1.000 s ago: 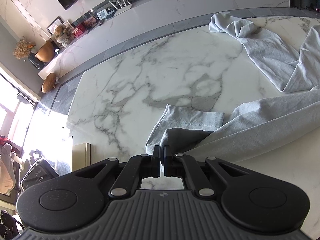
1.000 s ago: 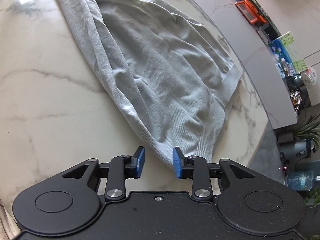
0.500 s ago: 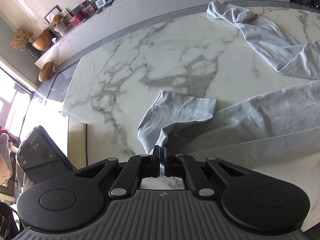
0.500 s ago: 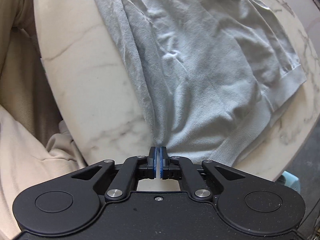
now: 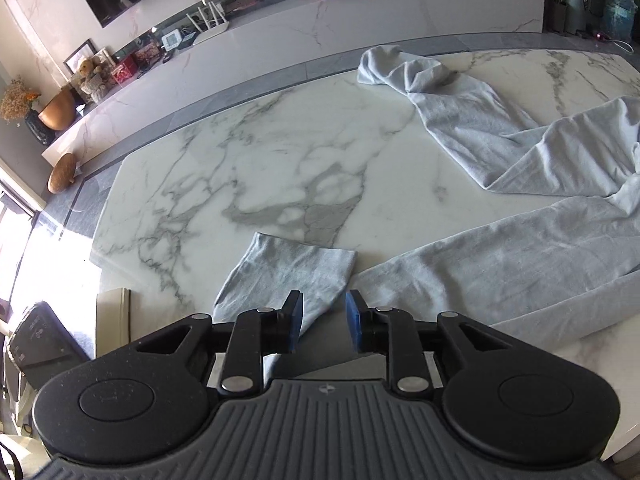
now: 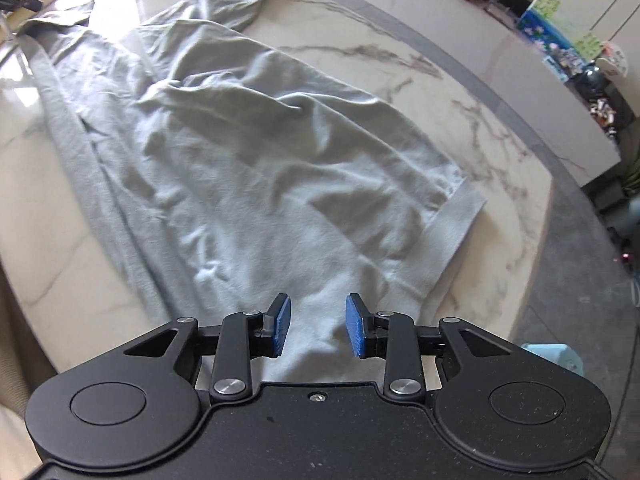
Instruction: Fold clothes
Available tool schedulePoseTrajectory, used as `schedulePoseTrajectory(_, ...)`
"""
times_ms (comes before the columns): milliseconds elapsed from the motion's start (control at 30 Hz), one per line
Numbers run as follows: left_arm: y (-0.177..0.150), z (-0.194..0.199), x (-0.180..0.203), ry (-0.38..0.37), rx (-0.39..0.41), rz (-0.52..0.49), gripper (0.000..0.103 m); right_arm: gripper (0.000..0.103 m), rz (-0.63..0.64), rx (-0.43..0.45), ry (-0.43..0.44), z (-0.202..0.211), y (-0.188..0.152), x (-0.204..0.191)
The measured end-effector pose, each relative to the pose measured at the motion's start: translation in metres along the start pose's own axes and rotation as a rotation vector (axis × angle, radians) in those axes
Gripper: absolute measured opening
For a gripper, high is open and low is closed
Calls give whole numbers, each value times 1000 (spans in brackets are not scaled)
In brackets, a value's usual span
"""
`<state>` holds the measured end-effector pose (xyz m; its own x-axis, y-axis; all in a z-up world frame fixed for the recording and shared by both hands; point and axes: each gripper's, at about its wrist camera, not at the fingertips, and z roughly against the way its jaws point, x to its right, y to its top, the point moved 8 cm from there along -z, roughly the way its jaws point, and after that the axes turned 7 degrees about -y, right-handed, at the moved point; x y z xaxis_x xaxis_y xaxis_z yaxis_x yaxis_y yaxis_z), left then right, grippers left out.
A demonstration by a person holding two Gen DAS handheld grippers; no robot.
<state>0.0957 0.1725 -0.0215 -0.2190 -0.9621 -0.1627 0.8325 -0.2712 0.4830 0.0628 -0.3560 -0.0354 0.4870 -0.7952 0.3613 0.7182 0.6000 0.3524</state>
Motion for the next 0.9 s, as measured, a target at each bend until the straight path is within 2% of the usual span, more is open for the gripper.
schedulePoseTrajectory(100,-1,-22,8,5,-19,-3,22,29,-65,3,-75,-18,6,12)
schedulePoseTrajectory(200,-6,-40,11,-10,-41,-1,23,30,-196,16,-107,-32,12,36)
schedulePoseTrajectory(333,-15,-55,12,-35,-60,4,23,34,-350,13,-112,-48,20,70)
schedulePoseTrajectory(367,-16,-57,12,-41,-60,11,23,37,-381,12,-111,-52,23,78)
schedulePoseTrajectory(500,-18,-60,9,-59,-35,48,22,43,-492,6,-104,-76,37,107)
schedulePoseTrajectory(767,-23,-57,8,-86,-16,73,22,44,-557,-43,-95,-112,47,127)
schedulePoseTrajectory(900,-23,-57,8,-90,-8,88,22,43,-594,-60,-57,-120,43,124)
